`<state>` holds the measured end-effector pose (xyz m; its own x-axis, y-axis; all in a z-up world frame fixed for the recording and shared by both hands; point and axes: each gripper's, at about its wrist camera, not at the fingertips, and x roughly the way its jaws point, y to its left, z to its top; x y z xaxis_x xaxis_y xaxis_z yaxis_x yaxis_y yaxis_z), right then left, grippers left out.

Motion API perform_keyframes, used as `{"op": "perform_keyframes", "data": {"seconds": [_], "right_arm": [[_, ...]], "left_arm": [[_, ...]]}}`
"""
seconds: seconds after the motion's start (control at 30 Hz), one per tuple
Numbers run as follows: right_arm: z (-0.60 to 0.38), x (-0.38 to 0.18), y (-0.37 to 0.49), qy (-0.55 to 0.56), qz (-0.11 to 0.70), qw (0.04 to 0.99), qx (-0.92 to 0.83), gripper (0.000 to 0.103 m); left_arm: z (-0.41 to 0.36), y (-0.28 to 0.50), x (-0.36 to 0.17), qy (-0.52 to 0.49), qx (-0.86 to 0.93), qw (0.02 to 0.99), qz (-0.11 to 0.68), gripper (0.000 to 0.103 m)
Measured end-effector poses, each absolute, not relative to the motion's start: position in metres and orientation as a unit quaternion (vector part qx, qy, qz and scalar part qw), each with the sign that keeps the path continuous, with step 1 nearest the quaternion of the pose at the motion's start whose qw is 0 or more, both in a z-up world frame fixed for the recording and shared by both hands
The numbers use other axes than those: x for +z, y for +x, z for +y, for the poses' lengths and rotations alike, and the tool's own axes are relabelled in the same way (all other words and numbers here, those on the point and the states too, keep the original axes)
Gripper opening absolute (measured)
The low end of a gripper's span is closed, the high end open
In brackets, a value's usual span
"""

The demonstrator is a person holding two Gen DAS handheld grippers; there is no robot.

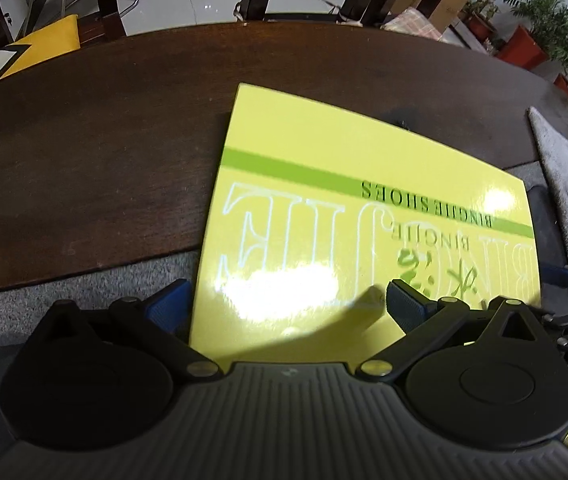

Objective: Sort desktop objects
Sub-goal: 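Lift the yellow lid with both tools and carry it toward the box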

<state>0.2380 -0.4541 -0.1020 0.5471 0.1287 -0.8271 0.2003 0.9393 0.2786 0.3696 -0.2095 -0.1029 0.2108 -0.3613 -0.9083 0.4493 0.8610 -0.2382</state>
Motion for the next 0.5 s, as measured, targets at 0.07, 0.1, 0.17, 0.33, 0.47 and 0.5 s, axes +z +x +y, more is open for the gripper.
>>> {"op": "perform_keyframes", "data": {"seconds": [0.07, 0.1, 0.17, 0.33, 0.47, 0.5], "right_arm": [[-0.456, -0.104, 0.239, 0.174, 0.475, 0.862, -0.020, 0.103], [-0.457, -0.105, 0.239, 0.174, 0.475, 0.862, -0.020, 0.103], [-0.458, -0.107, 0.240, 0.175, 0.476, 0.862, -0.020, 0.103], [-0.463, -0.111, 0.242, 0.177, 0.476, 0.862, -0.018, 0.103], [-0.465, -0.114, 0.243, 0.178, 0.476, 0.861, -0.017, 0.103], [-0.457, -0.112, 0.236, 0.177, 0.475, 0.862, -0.017, 0.103]], "left_arm": [[-0.211, 0.372, -0.102, 0.038, -0.259, 0.780, 0.568, 0.102], [-0.212, 0.374, -0.102, 0.038, -0.258, 0.781, 0.567, 0.102], [-0.215, 0.378, -0.104, 0.040, -0.255, 0.784, 0.565, 0.102], [-0.221, 0.383, -0.114, 0.033, -0.261, 0.779, 0.569, 0.102], [-0.226, 0.382, -0.116, 0.033, -0.261, 0.780, 0.568, 0.102], [-0.227, 0.382, -0.116, 0.032, -0.261, 0.780, 0.567, 0.102]]}}
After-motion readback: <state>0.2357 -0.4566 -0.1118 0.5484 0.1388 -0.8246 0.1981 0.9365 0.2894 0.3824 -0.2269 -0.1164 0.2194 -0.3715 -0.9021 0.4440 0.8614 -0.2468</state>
